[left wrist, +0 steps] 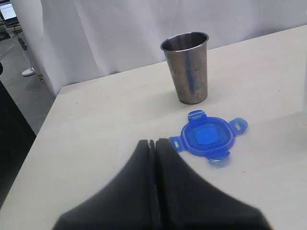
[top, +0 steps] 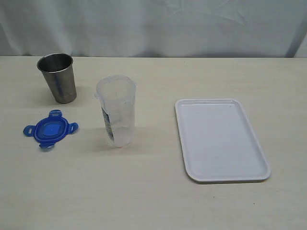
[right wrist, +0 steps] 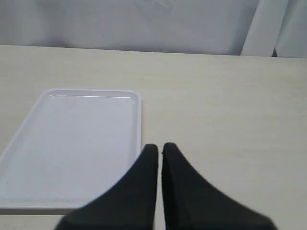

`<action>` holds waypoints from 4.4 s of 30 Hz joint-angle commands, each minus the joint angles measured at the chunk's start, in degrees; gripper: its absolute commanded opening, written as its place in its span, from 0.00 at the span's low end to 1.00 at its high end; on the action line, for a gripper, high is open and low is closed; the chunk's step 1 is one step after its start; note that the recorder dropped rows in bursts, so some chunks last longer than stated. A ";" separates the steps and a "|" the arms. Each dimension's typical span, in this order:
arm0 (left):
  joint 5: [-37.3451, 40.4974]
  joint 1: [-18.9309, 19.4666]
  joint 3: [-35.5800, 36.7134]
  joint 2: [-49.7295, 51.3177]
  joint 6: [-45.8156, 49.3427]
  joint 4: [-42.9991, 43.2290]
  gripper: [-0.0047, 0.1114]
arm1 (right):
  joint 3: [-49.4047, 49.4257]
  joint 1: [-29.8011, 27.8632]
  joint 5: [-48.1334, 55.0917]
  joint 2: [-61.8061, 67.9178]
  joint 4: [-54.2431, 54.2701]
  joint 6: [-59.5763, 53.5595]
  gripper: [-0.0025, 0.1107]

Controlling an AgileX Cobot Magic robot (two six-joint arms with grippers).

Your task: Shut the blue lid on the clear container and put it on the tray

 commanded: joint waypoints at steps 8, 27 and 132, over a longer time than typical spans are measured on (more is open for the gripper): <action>-0.67 0.07 0.13 -0.07 -0.04 -0.10 0.04 | 0.19 -0.01 -0.09 -0.23 -0.22 0.08 0.06; -43.86 0.07 0.13 -0.07 -11.63 -5.49 0.04 | 0.19 -0.01 -27.94 -0.23 -0.22 -0.29 0.06; -84.49 0.18 -57.50 134.41 -3.54 7.53 0.85 | 0.19 -0.01 -57.81 14.43 -9.45 22.60 0.06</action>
